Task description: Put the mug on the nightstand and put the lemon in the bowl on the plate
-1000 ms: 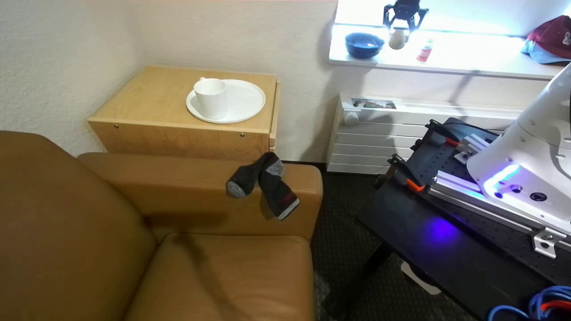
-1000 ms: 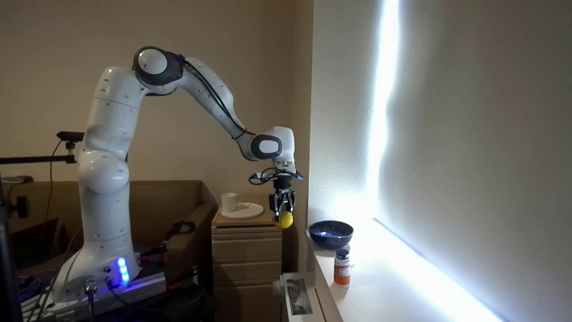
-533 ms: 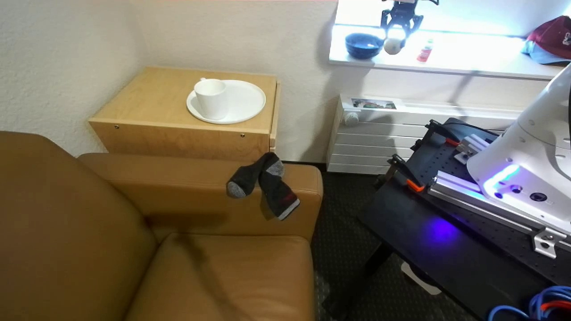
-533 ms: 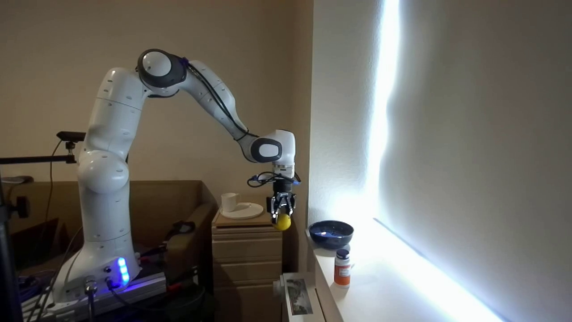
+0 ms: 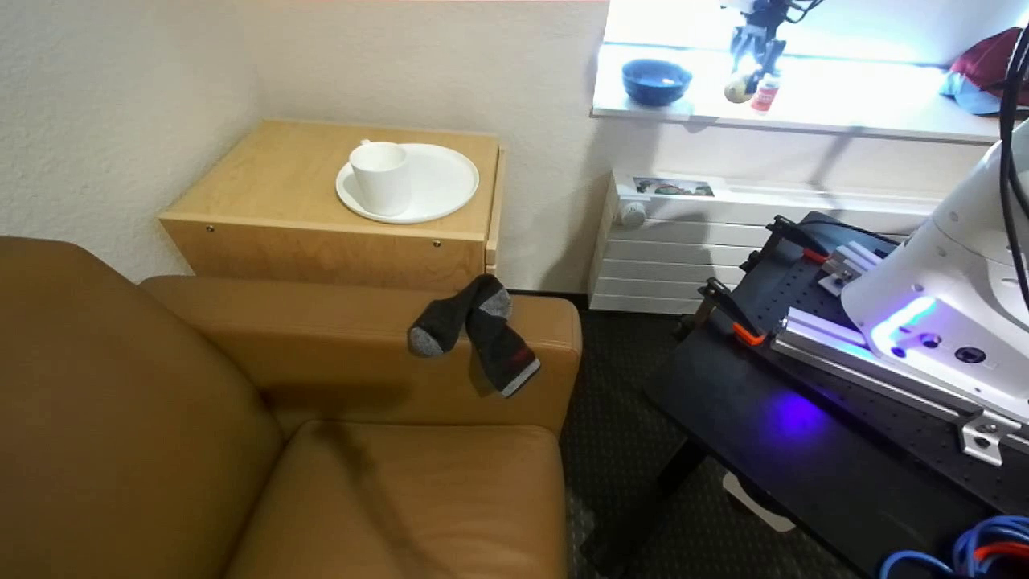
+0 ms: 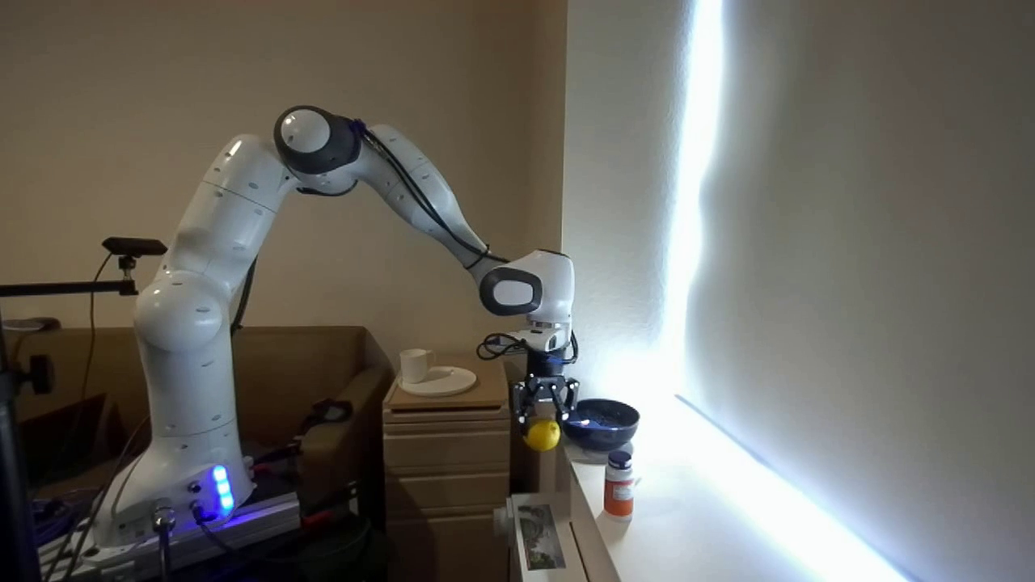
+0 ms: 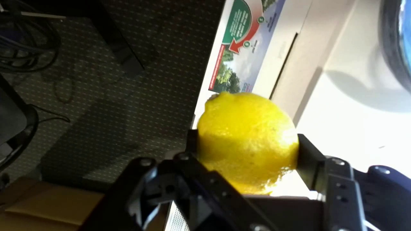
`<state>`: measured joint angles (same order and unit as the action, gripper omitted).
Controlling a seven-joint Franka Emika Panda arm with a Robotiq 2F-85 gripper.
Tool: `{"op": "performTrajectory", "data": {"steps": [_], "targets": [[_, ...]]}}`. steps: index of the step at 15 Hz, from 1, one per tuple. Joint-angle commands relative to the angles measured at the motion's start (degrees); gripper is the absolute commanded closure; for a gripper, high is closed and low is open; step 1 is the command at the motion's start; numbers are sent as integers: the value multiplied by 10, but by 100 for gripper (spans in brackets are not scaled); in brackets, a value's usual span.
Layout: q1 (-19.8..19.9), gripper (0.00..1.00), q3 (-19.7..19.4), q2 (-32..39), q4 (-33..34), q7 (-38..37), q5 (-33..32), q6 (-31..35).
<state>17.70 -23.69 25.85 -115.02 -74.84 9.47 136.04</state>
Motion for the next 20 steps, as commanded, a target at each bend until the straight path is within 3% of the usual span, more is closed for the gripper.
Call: {"op": "performTrajectory", "data": {"steps": [1, 5, 6, 8, 9, 11, 20], "targets": [[31, 53, -4, 56, 70, -63, 42, -23], [40, 53, 6, 87, 111, -166, 93, -20], [38, 28, 1, 75, 84, -131, 64, -2], [38, 28, 6, 86, 99, -160, 74, -3], [38, 53, 7, 87, 102, -166, 75, -3], [25, 53, 2, 114, 118, -207, 71, 15], [58, 53, 16, 215, 230, -350, 109, 52]]}}
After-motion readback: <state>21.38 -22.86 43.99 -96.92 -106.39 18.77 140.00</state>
